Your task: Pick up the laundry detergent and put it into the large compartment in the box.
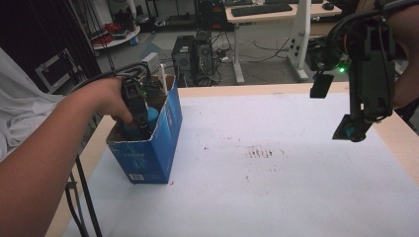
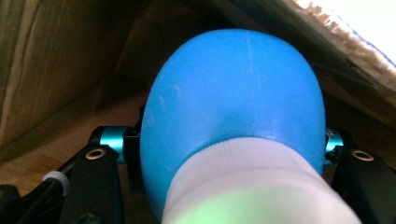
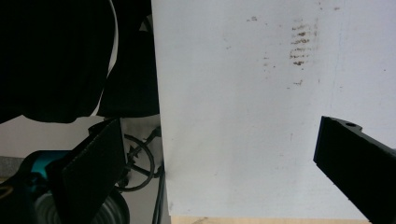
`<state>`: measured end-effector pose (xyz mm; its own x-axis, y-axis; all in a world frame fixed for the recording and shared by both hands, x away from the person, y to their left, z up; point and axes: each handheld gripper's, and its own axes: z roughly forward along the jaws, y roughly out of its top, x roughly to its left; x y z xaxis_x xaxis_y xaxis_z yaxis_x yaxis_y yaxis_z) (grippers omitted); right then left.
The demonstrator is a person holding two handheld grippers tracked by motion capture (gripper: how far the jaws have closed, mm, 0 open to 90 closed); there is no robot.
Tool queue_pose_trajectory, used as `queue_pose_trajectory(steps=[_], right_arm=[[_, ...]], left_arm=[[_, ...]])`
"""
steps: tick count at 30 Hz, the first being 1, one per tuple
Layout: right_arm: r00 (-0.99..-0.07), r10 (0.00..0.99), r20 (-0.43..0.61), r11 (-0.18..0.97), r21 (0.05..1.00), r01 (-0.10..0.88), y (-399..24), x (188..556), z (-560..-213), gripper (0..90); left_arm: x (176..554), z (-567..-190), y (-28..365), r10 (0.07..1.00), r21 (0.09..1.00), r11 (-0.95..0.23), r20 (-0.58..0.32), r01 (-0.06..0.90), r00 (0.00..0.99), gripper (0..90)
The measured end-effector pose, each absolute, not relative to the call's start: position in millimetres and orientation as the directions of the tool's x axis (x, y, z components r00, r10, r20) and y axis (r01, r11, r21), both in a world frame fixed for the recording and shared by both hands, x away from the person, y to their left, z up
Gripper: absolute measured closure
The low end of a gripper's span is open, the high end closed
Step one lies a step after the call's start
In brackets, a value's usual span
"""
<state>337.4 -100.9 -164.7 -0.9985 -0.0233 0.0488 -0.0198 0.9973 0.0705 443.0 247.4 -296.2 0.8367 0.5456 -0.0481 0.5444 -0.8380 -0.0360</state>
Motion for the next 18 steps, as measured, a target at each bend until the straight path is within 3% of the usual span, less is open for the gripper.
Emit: queue_pose_trajectory(steps=[18], right_arm=[[-0.999,-0.022,0.042,0.997,0.074,-0.019,-103,334,-164,1.6]], left_arm=[[440,-285,247,0.547,-0.034,-0.837,-0.026,0.546,0.837,31.5]])
